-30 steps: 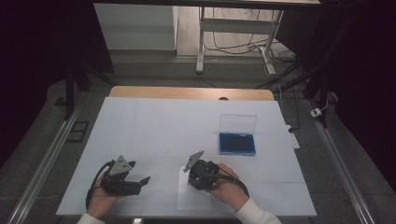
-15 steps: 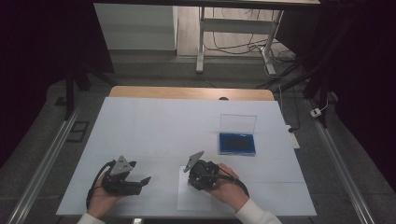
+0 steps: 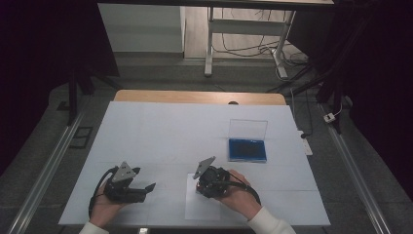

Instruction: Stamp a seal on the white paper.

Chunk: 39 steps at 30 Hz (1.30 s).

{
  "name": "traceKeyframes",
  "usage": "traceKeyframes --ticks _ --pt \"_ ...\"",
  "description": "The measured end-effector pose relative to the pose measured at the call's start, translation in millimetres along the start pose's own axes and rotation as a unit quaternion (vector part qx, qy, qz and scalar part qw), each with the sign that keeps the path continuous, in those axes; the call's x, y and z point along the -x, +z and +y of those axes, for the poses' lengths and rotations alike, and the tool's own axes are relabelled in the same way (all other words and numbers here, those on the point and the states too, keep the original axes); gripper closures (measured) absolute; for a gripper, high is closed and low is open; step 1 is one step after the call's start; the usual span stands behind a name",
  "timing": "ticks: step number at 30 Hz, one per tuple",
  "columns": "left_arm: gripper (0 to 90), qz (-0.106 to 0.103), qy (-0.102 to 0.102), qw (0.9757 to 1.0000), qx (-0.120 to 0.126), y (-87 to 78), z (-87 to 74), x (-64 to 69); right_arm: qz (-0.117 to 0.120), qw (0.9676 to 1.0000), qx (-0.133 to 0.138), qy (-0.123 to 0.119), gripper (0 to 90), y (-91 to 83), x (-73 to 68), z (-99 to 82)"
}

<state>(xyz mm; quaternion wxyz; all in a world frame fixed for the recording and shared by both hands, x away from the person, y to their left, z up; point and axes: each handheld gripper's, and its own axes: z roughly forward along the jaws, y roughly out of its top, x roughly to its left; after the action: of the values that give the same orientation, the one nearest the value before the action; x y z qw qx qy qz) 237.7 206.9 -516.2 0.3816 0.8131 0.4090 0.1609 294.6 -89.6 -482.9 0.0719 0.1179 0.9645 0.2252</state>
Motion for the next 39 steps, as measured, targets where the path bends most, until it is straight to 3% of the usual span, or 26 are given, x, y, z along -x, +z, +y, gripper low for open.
traceKeyframes --ticks 5,9,14,25,39 --pt "19.4 0.000 0.001 1.0000 0.000 0.0 -0.2 -0.1 0.019 0.9995 0.020 0.013 69.9 -1.6 1.5 -2.8" --pt "19.4 -0.001 0.001 1.0000 0.000 0.0 -0.3 -0.5 0.005 0.9991 0.039 0.014 69.8 -9.2 3.8 -2.7" --pt "19.4 -0.001 0.002 1.0000 0.001 -0.2 -0.3 -0.4 0.009 0.9979 0.059 0.026 69.8 -15.2 4.8 -4.6" --pt "19.3 -0.002 0.000 1.0000 0.001 -0.1 -0.7 -0.7 0.003 0.9958 0.090 0.021 69.8 -31.2 4.9 -5.2" --pt "19.3 -0.002 -0.001 1.0000 0.001 0.4 -0.1 -0.8 -0.020 0.9887 0.142 0.044 69.8 -64.7 19.6 -16.2"
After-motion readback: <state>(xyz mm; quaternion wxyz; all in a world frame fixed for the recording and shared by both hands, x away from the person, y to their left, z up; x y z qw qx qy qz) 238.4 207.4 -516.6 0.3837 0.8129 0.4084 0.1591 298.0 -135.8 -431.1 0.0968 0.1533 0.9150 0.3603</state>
